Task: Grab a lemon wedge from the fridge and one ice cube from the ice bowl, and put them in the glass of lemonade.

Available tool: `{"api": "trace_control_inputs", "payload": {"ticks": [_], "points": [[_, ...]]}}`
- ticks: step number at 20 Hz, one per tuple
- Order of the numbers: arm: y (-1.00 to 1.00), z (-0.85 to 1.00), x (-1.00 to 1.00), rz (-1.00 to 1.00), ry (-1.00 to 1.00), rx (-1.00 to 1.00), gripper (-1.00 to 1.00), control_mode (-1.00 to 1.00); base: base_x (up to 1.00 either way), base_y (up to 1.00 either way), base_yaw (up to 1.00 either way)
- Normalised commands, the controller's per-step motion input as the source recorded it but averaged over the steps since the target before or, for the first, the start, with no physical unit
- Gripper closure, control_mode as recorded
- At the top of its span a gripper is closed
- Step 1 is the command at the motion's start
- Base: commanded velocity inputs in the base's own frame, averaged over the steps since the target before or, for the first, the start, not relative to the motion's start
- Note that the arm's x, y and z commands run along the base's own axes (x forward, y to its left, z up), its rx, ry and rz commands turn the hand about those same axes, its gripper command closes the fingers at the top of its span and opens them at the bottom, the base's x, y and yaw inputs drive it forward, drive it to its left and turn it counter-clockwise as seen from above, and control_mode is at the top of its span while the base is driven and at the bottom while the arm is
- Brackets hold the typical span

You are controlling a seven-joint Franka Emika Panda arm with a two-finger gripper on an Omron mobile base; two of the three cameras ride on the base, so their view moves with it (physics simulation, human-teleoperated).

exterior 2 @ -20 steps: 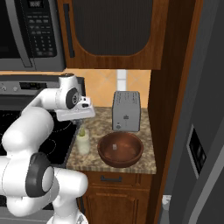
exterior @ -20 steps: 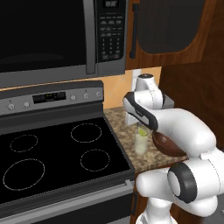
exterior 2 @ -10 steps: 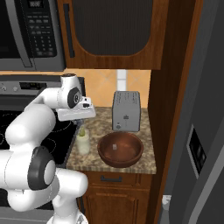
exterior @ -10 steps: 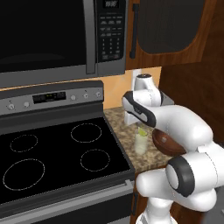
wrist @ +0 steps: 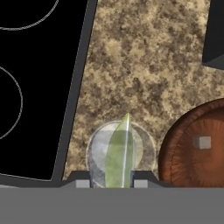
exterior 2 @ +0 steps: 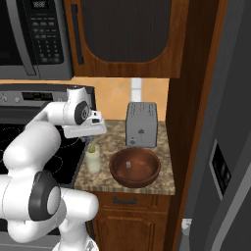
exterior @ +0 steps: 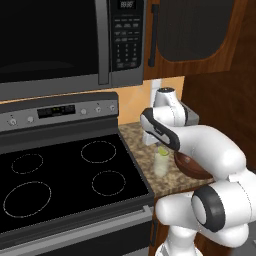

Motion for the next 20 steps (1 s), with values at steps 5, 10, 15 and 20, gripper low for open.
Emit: {"api": "trace_control_inputs", "payload": {"ticks": [5,10,15,20], "points": [[0.00,0.00,0.00,0.00,0.00,0.00,-1.00,-1.00,0.00,0.00,0.00],[0.00,0.00,0.00,0.00,0.00,0.00,-1.00,-1.00,0.00,0.00,0.00],[0.00,0.00,0.00,0.00,0.00,0.00,-1.00,-1.00,0.00,0.00,0.00],[0.00,0.00,-0.10,0.00,-0.04,0.00,-1.00,-1.00,0.00,0.00,0.00]]}}
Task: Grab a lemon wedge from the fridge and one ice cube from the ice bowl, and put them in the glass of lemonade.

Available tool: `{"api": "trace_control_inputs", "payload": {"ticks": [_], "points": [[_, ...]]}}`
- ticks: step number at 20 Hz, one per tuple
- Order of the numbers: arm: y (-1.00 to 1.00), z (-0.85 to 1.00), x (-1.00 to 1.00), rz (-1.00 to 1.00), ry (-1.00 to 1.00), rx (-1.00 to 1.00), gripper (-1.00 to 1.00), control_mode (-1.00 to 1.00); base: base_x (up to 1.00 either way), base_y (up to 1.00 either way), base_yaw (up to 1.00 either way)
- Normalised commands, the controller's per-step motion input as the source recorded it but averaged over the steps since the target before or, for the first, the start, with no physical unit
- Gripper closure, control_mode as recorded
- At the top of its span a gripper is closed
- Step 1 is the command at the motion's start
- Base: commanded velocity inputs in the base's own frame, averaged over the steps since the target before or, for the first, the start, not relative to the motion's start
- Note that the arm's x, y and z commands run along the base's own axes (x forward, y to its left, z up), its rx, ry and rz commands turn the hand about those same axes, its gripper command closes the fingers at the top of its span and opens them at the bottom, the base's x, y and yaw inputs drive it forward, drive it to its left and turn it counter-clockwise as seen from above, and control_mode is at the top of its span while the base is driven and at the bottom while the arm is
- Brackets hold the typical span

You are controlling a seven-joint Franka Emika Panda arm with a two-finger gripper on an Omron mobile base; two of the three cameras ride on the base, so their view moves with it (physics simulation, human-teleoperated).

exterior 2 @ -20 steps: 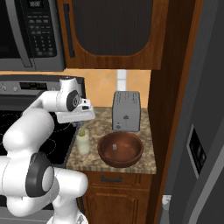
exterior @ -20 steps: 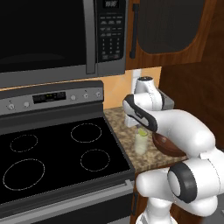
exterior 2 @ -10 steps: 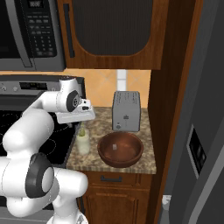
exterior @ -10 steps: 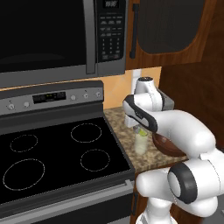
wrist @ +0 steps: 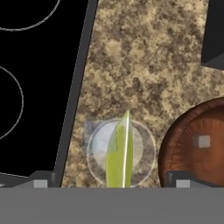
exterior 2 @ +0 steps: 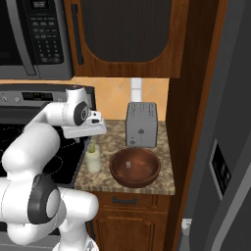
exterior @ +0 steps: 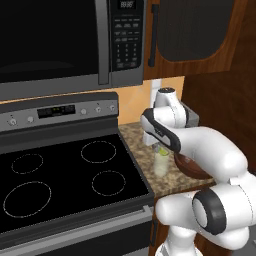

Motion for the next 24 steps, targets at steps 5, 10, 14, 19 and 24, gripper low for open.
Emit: {"api": "trace_control_inputs", "payload": {"ticks": [5,10,14,19,24], "points": [[0.00,0.01,-0.19,0.00,-0.10,0.04,-1.00,-1.00,0.00,0.00,0.00],[0.00,0.00,-0.17,0.00,-0.08,0.02,-1.00,-1.00,0.00,0.00,0.00],[0.00,0.01,-0.23,0.00,-0.10,0.03,-1.00,-1.00,0.00,0.00,0.00],[-0.14,0.03,-0.68,0.00,-0.13,0.10,-1.00,-1.00,0.00,0.00,0.00],[-0.18,0.27,-0.87,-0.01,-0.09,0.03,-1.00,-1.00,0.00,0.00,0.00]]}}
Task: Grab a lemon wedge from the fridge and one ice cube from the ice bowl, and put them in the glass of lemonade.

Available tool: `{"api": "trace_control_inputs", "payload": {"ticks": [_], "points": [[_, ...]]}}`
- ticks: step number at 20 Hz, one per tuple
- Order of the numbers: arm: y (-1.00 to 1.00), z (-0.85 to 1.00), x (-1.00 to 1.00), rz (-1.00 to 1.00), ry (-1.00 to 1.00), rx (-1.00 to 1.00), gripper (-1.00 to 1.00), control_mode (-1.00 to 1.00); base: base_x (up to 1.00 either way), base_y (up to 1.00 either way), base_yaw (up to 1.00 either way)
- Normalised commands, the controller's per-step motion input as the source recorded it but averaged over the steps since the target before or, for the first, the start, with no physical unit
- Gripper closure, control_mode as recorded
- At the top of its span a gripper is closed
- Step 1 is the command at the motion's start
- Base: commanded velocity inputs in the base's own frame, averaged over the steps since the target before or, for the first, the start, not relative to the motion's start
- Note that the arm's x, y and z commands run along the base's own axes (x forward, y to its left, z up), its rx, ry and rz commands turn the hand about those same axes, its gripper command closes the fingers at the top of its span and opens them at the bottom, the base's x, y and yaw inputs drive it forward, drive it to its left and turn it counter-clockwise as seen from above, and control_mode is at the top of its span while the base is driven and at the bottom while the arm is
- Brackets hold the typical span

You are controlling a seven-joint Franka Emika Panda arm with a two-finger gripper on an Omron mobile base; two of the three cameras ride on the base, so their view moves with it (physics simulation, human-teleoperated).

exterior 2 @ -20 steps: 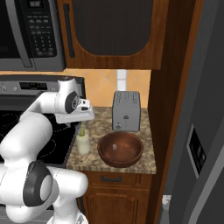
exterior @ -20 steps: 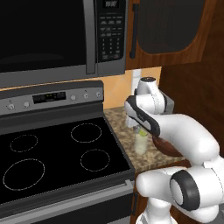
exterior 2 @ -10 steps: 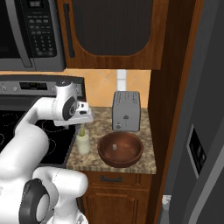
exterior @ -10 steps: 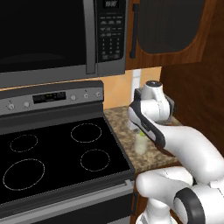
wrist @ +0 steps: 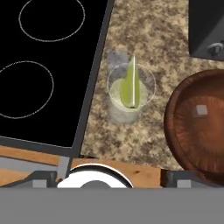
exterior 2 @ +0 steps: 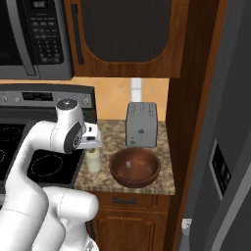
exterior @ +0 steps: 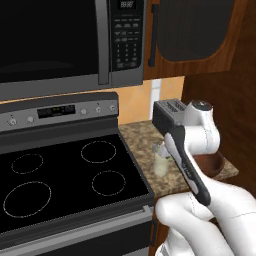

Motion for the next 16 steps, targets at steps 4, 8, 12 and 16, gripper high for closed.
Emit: {"api": "trace_control_inputs", "payload": {"ticks": [4,8,12,16], "points": [[-0.01,0.71,-0.71,-0.05,-0.14,0.00,-1.00,-1.00,0.00,0.00,0.00],[0.00,0.78,-0.56,-0.05,-0.16,0.00,-1.00,-1.00,0.00,0.00,0.00],[-0.02,0.85,-0.23,-0.09,-0.01,0.03,-1.00,-1.00,0.00,0.00,0.00],[-0.03,0.59,0.04,-0.15,0.05,0.07,-1.00,-1.00,0.00,0.00,0.00]]}}
